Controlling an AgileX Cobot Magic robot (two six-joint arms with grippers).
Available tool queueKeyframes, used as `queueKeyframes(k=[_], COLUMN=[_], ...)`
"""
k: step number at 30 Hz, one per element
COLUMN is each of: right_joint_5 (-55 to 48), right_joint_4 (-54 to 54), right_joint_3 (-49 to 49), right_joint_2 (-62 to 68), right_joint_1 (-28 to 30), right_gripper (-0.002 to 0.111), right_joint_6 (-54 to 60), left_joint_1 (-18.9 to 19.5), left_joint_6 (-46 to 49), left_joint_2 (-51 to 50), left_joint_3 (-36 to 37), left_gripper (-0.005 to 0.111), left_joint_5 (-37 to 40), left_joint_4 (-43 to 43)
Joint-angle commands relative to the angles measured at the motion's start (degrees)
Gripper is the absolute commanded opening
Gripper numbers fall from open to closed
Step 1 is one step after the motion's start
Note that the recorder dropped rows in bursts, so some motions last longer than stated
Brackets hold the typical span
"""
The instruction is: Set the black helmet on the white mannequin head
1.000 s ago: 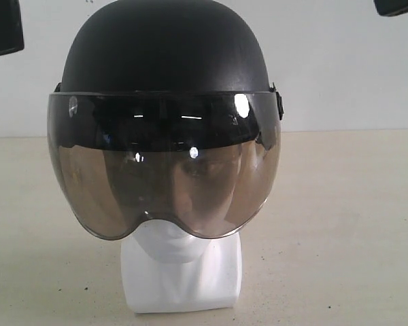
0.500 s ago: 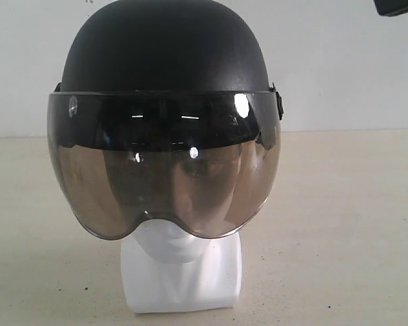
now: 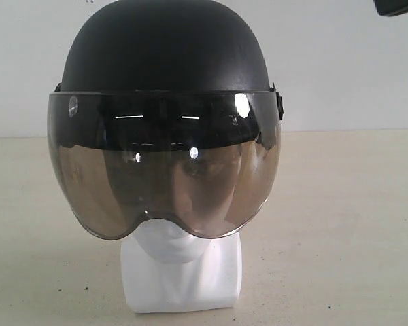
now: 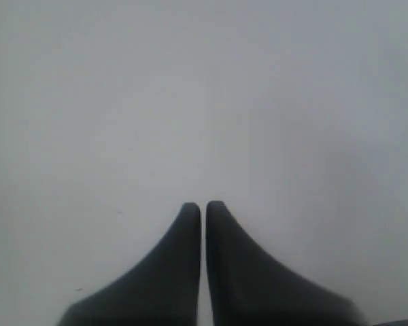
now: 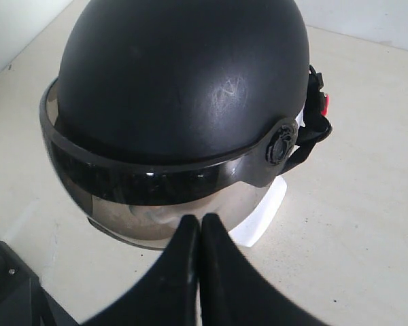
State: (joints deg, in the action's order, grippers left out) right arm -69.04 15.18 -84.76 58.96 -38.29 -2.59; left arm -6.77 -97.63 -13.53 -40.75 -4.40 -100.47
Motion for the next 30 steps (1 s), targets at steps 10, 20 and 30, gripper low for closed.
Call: queueKeyframes(k=[10, 20, 30], right_joint_5=[-0.12, 0.59, 0.59], right_joint_4=[-0.51, -0.51, -0.51], right_joint_3=[0.11, 0.11, 0.11], right_joint_2=[-0.51, -0.52, -0.52], right_joint_1=[-0.23, -0.23, -0.23], right_gripper=[0.0, 0.0, 0.0], right_joint_6=[0.05, 0.05, 0.05], left_joint_1=[-0.15, -0.15, -0.15], left_joint_6=[-2.43, -20.83, -3.13], left_joint_2=[13.53, 13.53, 13.53], left_joint_3=[18.34, 18.34, 21.83], left_gripper=[0.004, 0.004, 0.004], left_joint_5=[10.95, 22.21, 27.25], left_joint_4=[6.6, 21.46, 45.05])
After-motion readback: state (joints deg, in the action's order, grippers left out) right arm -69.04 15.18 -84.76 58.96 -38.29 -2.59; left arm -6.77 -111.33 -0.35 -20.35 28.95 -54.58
